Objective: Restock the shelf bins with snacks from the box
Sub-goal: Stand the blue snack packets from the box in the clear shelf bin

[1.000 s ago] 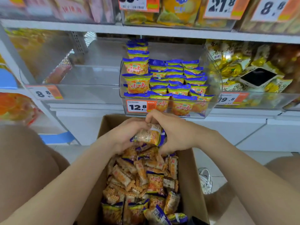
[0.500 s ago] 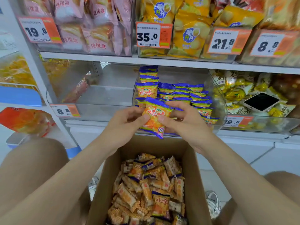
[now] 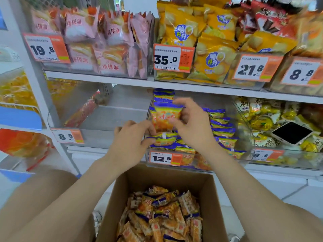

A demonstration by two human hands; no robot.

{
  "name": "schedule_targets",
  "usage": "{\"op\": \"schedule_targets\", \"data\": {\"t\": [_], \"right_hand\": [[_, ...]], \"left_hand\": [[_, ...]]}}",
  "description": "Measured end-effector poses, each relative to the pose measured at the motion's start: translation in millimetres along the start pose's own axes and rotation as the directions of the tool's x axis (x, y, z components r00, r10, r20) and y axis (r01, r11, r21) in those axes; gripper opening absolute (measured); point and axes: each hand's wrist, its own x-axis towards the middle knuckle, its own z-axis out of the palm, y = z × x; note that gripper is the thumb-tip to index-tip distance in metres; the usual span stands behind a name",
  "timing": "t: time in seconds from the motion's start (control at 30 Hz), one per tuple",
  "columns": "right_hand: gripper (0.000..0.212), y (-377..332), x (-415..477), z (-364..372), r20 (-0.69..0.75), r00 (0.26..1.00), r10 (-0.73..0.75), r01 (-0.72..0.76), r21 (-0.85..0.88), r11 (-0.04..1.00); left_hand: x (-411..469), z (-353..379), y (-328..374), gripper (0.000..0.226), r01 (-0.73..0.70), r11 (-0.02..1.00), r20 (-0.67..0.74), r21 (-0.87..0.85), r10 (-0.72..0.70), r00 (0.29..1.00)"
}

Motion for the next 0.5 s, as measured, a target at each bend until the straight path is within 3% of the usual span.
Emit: {"op": "schedule_targets", "data": {"t": [0.07,0.27,0.37,0.5], "right_hand": [[0.037,2.6,5.6,4.5,0.119,0.991,0.052,-0.045,-0.063,0.997],[0.028,3.3,16.1,6.6,0.148,0.984,0.097,-0.074,-0.155,0.985],[0.024,4.6,17.8,5.2,0.157,0.977,0.143,-0.13,-0.09,0.987],[0.023,5.0,18.2,1.6,0.169,0.973,0.155,-0.149,-0.05,0.988]], "left_hand": [[1.7,0.2,-2.9,0.017,0.0,1.0,-0.038,0.027,0.001,0.999],[19.4,-2.2,-4.9,0.011,0.048,0.995,-0.059,-0.089,-0.053,0.997],[21.9,-1.7,-2.9,0.01,0.061,0.992,-0.038,-0.111,-0.065,0.997],[19.6,-4.4,3.3,0.016,0.027,0.989,-0.11,-0.145,-0.043,0.993]]}}
